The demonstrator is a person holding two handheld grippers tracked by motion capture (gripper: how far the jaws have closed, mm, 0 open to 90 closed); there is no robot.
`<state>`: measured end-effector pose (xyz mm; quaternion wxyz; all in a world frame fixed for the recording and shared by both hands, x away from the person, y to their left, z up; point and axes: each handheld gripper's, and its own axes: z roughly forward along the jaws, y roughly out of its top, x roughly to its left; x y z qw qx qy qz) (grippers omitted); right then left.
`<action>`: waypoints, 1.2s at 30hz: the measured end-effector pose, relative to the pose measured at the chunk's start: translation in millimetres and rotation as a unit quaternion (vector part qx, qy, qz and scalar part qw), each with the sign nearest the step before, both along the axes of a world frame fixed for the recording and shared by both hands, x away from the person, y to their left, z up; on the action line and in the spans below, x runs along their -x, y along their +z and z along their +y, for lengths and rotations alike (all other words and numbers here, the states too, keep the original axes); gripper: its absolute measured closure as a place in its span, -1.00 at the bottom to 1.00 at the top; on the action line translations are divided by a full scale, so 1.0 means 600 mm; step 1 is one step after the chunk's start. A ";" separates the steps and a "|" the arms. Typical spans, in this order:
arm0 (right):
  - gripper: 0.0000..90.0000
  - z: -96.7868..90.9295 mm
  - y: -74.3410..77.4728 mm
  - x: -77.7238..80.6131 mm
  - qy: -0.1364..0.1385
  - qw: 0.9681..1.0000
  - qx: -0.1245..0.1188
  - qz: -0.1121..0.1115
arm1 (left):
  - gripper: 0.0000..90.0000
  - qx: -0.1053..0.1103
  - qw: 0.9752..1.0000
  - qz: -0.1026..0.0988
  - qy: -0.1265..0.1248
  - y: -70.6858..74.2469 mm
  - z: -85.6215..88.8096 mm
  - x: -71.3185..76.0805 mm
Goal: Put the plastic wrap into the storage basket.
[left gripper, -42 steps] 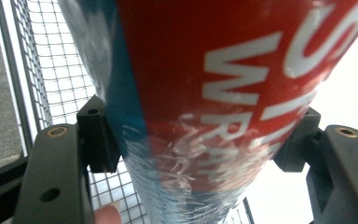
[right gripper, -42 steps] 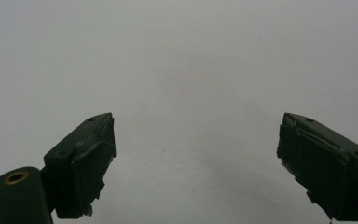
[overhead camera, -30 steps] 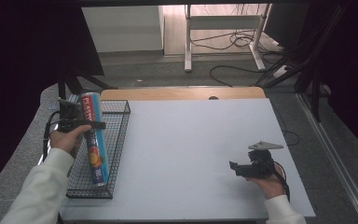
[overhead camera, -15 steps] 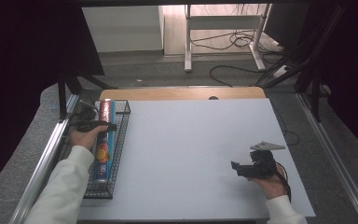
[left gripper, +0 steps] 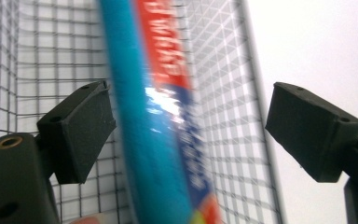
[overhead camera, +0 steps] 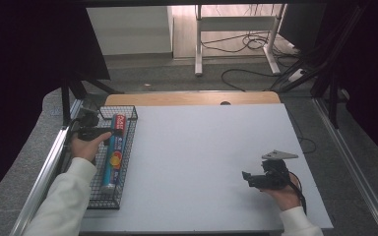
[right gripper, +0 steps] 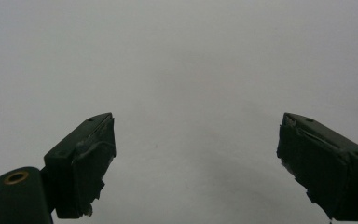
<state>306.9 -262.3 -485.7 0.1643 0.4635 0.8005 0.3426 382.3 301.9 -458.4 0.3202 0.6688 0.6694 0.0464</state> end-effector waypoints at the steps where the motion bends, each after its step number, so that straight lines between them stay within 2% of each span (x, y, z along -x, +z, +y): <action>1: -0.74 0.000 0.000 0.001 0.001 1.000 -0.001 -0.001 | -0.67 -0.007 1.000 -0.009 -0.013 0.006 -0.004 0.009; 3: -0.74 0.000 0.001 0.001 0.002 1.000 -0.001 -0.003 | -0.65 -0.018 0.999 -0.032 -0.030 0.017 -0.012 0.027; 5: -0.74 -0.001 0.002 0.002 0.003 1.000 -0.003 -0.004 | -0.65 -0.017 0.997 -0.050 -0.057 0.026 -0.023 0.049; 6: -0.74 -0.001 0.002 0.002 0.004 1.000 -0.003 -0.005 | -0.65 -0.019 0.995 -0.061 -0.072 0.030 -0.030 0.060; 7: -0.74 -0.001 0.002 0.003 0.006 1.000 -0.003 -0.006 | -0.64 -0.029 0.993 -0.080 -0.086 0.035 -0.040 0.077; 8: -0.74 -0.001 0.002 0.003 0.006 1.000 -0.003 -0.006 | -0.62 -0.029 0.993 -0.080 -0.086 0.035 -0.040 0.077; 9: -0.74 -0.001 0.002 0.003 0.009 1.000 -0.004 -0.008 | -0.62 -0.028 0.990 -0.099 -0.095 0.039 -0.051 0.097; 10: -0.74 0.000 0.003 0.006 0.017 1.000 -0.005 -0.012 | -0.61 -0.021 0.987 -0.113 -0.110 0.040 -0.065 0.116; 11: -0.74 0.000 0.003 0.007 0.019 1.000 -0.005 -0.013 | -0.61 -0.015 0.985 -0.120 -0.119 0.040 -0.073 0.125; 12: -0.74 0.000 0.003 0.007 0.019 1.000 -0.005 -0.013 | -0.61 -0.015 0.985 -0.120 -0.119 0.040 -0.073 0.125; 13: -0.74 -0.002 0.005 0.011 0.030 0.999 -0.009 -0.015 | -0.62 -0.004 0.980 -0.137 -0.141 0.035 -0.098 0.149; 15: -0.74 -0.006 0.006 0.015 0.032 0.999 -0.016 -0.020 | -0.62 -0.001 0.978 -0.144 -0.154 0.029 -0.117 0.166; 16: -0.74 -0.007 0.005 0.018 0.032 0.999 -0.019 -0.021 | -0.62 -0.001 0.978 -0.144 -0.154 0.029 -0.117 0.166; 17: -0.74 -0.010 0.004 0.022 0.033 0.999 -0.018 -0.022 | -0.63 0.017 0.974 -0.147 -0.175 0.019 -0.136 0.183; 18: -0.74 -0.011 0.002 0.025 0.035 0.999 -0.019 -0.023 | -0.63 0.037 0.971 -0.150 -0.181 0.015 -0.142 0.190; 19: -0.74 -0.012 0.000 0.027 0.036 0.999 -0.019 -0.023 | -0.63 0.046 0.970 -0.153 -0.183 0.013 -0.148 0.195; 20: -0.74 -0.014 -0.001 0.028 0.039 0.999 -0.019 -0.026 | -0.63 0.034 0.968 -0.161 -0.189 0.011 -0.161 0.203; 21: -0.74 -0.015 -0.002 0.030 0.042 0.998 -0.024 -0.033 | -0.62 0.034 0.968 -0.161 -0.189 0.011 -0.161 0.203; 22: -0.74 -0.015 -0.002 0.031 0.043 0.998 -0.028 -0.035 | -0.62 0.002 0.966 -0.162 -0.201 0.006 -0.182 0.211; 24: -0.74 -0.015 -0.002 0.031 0.052 0.998 -0.028 -0.038 | -0.62 -0.009 0.963 -0.162 -0.214 0.001 -0.196 0.215; 26: -0.74 -0.014 -0.003 0.032 0.058 0.997 -0.026 -0.036 | -0.62 -0.011 0.963 -0.164 -0.214 0.000 -0.199 0.217; 27: -0.74 -0.011 -0.006 0.033 0.063 0.997 -0.020 -0.035 | -0.61 -0.021 0.962 -0.165 -0.216 -0.007 -0.208 0.219; 29: -0.74 -0.009 -0.006 0.033 0.068 0.997 -0.023 -0.036 | -0.62 -0.022 0.962 -0.160 -0.220 -0.013 -0.211 0.220; 33: -0.74 -0.010 -0.004 0.036 0.076 0.995 -0.034 -0.045 | -0.63 -0.020 0.964 -0.155 -0.215 -0.021 -0.214 0.219; 36: -0.74 -0.011 -0.003 0.036 0.073 0.996 -0.035 -0.049 | -0.64 -0.022 0.963 -0.155 -0.218 -0.023 -0.215 0.219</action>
